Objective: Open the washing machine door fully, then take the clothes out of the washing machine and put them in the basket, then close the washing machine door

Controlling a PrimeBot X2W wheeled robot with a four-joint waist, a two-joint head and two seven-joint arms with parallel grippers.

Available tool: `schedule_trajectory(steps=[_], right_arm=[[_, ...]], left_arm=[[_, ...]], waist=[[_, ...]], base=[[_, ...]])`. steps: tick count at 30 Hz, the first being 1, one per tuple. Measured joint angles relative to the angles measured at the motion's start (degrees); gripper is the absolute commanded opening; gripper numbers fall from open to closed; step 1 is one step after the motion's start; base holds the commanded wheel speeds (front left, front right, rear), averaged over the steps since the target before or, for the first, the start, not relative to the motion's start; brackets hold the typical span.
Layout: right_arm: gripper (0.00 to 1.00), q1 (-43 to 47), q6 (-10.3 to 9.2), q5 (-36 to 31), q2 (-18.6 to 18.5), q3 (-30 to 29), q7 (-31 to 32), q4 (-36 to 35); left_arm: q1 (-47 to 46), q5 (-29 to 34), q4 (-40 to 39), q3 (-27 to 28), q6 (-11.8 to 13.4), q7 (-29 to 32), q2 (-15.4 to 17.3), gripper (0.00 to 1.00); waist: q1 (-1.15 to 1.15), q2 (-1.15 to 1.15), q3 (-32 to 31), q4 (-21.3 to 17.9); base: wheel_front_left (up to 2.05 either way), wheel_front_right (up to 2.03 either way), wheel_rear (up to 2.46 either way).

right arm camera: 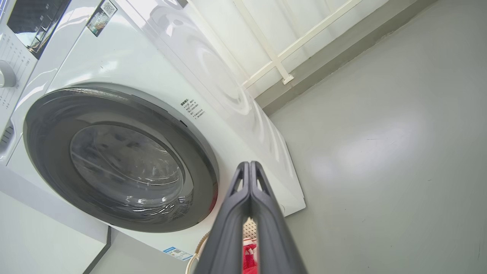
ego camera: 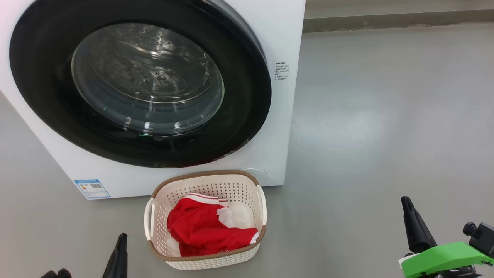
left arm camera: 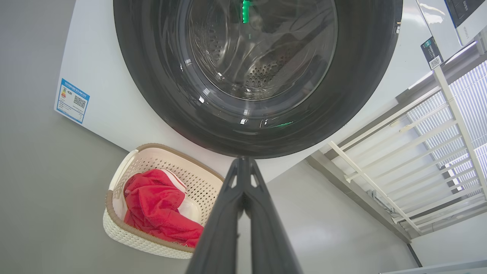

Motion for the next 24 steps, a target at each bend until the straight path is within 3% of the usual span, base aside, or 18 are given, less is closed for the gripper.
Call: schedule_trajectory(steps=[24], right_arm=[[0.00, -1.3, -0.15, 15.6, -0.1, -0.8, 4.2, 1.1]], left_arm=[[-2.3, -15.3, 0.8, 0.9, -0.1, 4.1, -0.1, 0.00]], waist=[[0.00, 0.00, 0.3, 0.0]], base=[[0.00, 0.00, 0.00]])
